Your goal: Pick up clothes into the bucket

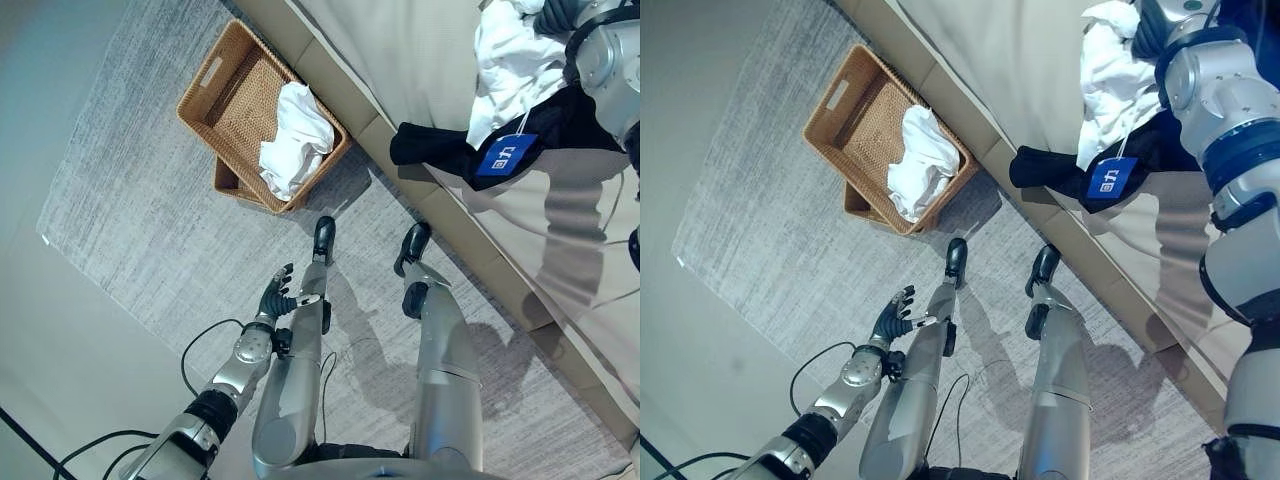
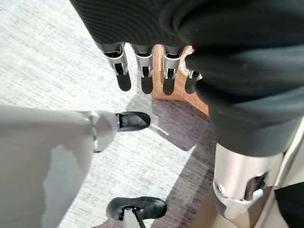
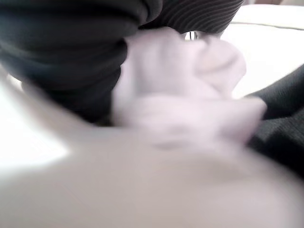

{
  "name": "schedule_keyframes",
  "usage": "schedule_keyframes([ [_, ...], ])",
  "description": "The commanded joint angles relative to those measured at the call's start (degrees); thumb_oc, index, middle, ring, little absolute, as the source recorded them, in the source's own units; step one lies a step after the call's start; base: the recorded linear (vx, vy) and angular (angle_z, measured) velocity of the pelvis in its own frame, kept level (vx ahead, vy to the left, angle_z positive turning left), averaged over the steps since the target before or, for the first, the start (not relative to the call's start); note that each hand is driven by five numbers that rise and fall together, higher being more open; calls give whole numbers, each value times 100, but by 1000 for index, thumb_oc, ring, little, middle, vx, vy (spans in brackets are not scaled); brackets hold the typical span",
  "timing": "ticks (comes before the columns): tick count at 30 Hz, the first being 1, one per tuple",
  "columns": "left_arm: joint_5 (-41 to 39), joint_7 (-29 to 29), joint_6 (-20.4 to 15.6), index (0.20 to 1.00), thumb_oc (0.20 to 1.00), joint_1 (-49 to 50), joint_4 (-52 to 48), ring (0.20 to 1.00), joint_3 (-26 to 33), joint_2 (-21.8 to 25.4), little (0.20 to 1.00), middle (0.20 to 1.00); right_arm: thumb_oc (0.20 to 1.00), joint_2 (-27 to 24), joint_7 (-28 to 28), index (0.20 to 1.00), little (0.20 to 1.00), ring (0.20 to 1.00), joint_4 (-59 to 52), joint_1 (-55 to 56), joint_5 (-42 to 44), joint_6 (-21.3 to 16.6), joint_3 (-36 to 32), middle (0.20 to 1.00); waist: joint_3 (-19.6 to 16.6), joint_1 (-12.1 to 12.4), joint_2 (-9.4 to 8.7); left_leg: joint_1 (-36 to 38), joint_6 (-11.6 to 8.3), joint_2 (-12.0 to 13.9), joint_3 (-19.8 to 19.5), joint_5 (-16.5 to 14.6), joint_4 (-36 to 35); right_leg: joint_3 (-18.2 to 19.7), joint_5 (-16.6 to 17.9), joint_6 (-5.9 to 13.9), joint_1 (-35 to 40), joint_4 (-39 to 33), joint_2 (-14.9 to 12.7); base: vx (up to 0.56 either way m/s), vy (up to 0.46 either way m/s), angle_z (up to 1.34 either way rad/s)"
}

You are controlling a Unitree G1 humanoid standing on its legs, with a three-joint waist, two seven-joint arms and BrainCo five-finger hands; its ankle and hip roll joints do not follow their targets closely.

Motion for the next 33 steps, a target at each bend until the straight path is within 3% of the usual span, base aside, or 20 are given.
schedule_keyframes([
  [1,60,78,-121,1000,1000,158,2,1000,89,310,1000,1000,200,-337,-301,200,200,200,-222,-484,199,-125,328,200,54,33,-431,254,65,-169,50,-316,325,351,-24,538,731,-297,-43,-68,22,3],
  [6,198,97,-78,1000,1000,320,217,1000,333,497,1000,1000,200,-729,-612,200,200,200,-488,-878,497,-90,192,200,54,-24,-672,645,139,-264,122,-712,841,452,22,510,1363,-341,-7,-57,51,0],
  [7,242,109,-75,1000,1000,339,292,1000,399,558,1000,1000,200,-777,-669,200,200,200,-575,-957,512,-74,154,200,54,-26,-709,615,162,-255,160,-580,845,407,234,469,1412,-472,12,-33,58,-13],
  [8,239,107,-73,1000,1000,377,300,1000,391,547,1000,1000,200,-763,-664,200,200,200,-578,-922,514,-75,162,200,54,-29,-717,756,145,-244,151,-753,859,468,52,513,1522,-411,31,-101,112,-18],
  [9,383,86,-42,1000,1000,424,444,1000,459,636,1000,1000,200,-839,-759,200,200,200,-619,-999,493,-83,97,200,54,-53,-783,961,185,-235,241,-678,880,452,282,485,1790,-624,53,-12,61,-18],
  [14,613,53,-13,1000,1000,675,557,1000,731,805,1000,1000,200,-1146,-1130,200,200,200,-1249,-970,386,-23,-326,200,53,-133,-930,1942,226,-145,421,-826,778,560,401,562,2851,-1120,173,-4,88,-31],
  [17,652,32,-10,1000,1000,775,546,1000,776,847,1000,1000,200,-1183,-1207,200,200,200,-1295,-845,322,15,-499,200,-141,-152,-954,2245,232,-124,459,-844,647,551,430,592,3175,-1310,197,51,49,-16],
  [20,846,-20,-16,1000,1000,941,431,1000,835,898,1000,1000,200,-1291,-1353,200,200,200,-1458,-520,261,57,-923,200,-641,-230,-1002,2755,245,-63,548,-870,314,525,484,653,3708,-1659,235,109,33,-10],
  [27,1020,-170,-122,1000,1000,966,-507,1000,811,1124,1000,1000,200,-1366,-1376,200,200,200,-1457,-84,362,8,-1376,200,-1316,-299,-1042,3342,229,-7,643,-882,-35,508,581,706,4396,-2299,315,72,11,-4],
  [33,813,-285,-349,1000,1000,790,-2177,1000,1074,1555,1000,1000,200,-1363,-1183,200,200,200,-1227,76,471,-34,-1400,200,-2024,-346,-1143,3874,171,157,836,-890,-451,543,752,762,4967,-2999,461,89,-21,-15],
])
